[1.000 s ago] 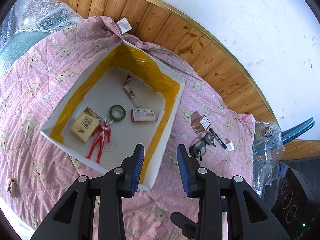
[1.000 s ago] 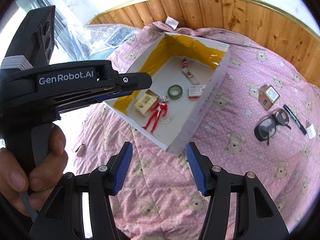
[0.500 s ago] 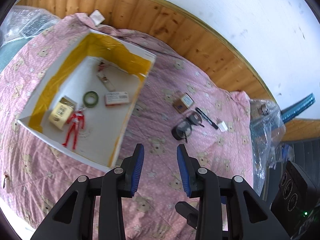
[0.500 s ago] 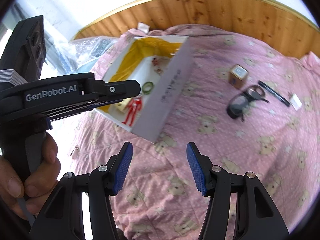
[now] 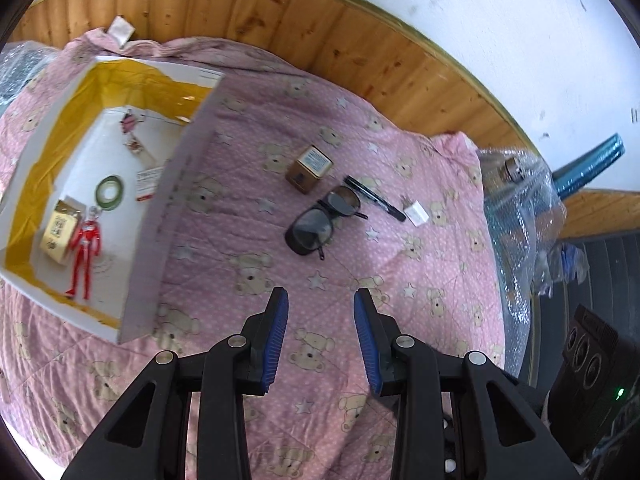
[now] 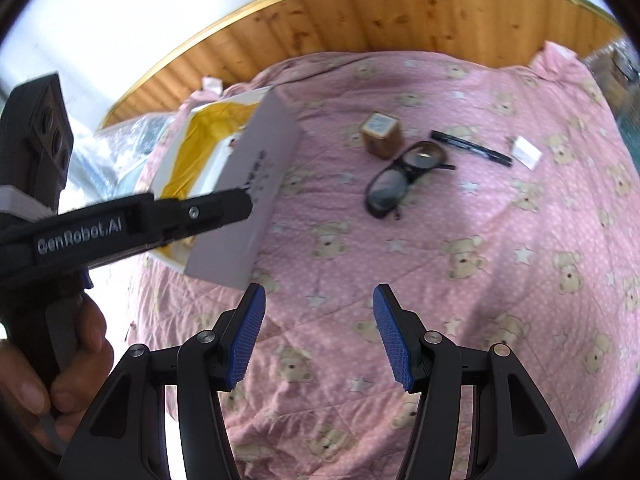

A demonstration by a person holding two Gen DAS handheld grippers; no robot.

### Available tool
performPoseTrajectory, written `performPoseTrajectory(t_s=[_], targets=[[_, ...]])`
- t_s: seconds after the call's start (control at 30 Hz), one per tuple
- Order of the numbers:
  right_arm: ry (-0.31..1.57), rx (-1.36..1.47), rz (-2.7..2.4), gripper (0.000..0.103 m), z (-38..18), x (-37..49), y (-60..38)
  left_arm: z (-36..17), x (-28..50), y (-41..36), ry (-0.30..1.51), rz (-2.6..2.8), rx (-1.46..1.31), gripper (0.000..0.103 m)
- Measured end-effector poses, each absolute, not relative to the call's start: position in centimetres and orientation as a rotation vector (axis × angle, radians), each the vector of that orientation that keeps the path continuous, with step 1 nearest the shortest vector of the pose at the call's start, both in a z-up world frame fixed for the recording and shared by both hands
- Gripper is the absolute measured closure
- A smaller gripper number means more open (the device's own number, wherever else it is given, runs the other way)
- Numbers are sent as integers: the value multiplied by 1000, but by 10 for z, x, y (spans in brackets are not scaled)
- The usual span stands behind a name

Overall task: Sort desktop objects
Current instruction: 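Withdraw both grippers from the white box toward the glasses and marker, then reach the left gripper toward the black glasses while the right gripper approaches the black marker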

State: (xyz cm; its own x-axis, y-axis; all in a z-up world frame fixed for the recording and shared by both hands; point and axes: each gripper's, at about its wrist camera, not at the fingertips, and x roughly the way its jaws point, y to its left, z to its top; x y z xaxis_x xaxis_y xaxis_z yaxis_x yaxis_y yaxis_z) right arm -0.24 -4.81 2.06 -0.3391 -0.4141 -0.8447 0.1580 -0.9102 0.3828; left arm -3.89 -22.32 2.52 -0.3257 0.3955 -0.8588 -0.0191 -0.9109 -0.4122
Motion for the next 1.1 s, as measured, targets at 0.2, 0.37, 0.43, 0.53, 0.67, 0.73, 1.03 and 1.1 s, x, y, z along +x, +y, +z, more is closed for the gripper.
performPoseTrajectory(t_s=[0.2, 0.37, 0.43, 0.53, 0.67, 0.73, 1.03, 1.1], targets=[[-388, 1579, -2317, 44, 11, -16, -22, 13, -54, -199, -445, 2284, -1667, 63], [-419, 1604, -2325, 44, 1, -32, -4, 2, -72, -182, -418, 2260, -1692, 63], [-436, 1617, -2329, 44, -4, -42, 4, -3, -78, -177, -411, 2245, -1698, 63], [-460, 1640, -2341, 44, -12, -58, 18, -15, -92, -167, -393, 2222, -1719, 63], [-501, 1674, -2357, 44, -25, -84, 40, -33, -111, -156, -369, 2192, -1750, 63], [-510, 1690, -2363, 44, -32, -101, 49, -43, -121, -151, -365, 2176, -1771, 63], [-501, 1729, -2342, 44, -58, -160, 64, -84, -162, -134, -379, 2115, -1840, 63], [-479, 1730, -2335, 44, -63, -169, 63, -92, -169, -131, -385, 2104, -1854, 63]])
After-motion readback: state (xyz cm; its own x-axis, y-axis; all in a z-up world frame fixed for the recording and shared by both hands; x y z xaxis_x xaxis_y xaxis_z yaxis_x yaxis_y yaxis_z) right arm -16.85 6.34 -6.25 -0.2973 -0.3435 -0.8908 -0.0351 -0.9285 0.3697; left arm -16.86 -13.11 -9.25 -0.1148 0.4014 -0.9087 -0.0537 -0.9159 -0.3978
